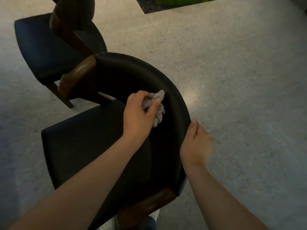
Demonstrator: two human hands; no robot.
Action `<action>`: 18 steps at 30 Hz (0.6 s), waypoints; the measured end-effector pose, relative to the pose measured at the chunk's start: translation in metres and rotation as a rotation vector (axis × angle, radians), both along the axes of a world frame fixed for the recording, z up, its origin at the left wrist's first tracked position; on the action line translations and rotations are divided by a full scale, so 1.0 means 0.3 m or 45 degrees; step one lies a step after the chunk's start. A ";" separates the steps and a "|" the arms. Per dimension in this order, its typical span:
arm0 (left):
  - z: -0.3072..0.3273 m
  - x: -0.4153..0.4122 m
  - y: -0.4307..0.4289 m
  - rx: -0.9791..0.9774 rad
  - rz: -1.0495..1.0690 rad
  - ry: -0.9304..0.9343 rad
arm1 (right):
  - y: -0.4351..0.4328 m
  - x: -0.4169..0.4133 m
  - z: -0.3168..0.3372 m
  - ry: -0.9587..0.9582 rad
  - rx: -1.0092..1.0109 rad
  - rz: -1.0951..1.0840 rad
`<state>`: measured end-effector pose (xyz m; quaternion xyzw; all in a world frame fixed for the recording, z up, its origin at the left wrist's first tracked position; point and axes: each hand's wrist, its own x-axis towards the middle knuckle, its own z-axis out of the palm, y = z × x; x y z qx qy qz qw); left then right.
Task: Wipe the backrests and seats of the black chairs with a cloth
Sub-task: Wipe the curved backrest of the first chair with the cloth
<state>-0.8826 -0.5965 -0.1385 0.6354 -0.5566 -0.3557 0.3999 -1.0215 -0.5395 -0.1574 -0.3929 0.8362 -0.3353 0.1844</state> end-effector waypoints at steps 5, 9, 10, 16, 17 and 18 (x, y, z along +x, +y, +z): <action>0.047 -0.100 -0.045 -0.057 0.046 0.132 | 0.006 0.001 0.000 0.039 0.006 0.022; 0.046 -0.162 -0.089 -0.127 -0.009 0.108 | 0.002 0.005 0.008 0.053 0.019 0.013; 0.037 -0.169 -0.096 -0.131 -0.031 0.106 | 0.000 0.004 0.008 0.060 0.021 0.013; 0.012 -0.183 -0.113 -0.201 -0.102 -0.156 | 0.001 -0.001 -0.001 0.074 0.022 0.039; 0.013 -0.185 -0.117 -0.209 -0.109 -0.169 | 0.000 0.000 -0.004 0.073 0.011 0.040; 0.014 -0.185 -0.121 -0.216 -0.117 -0.160 | 0.000 0.000 -0.005 0.081 0.004 0.036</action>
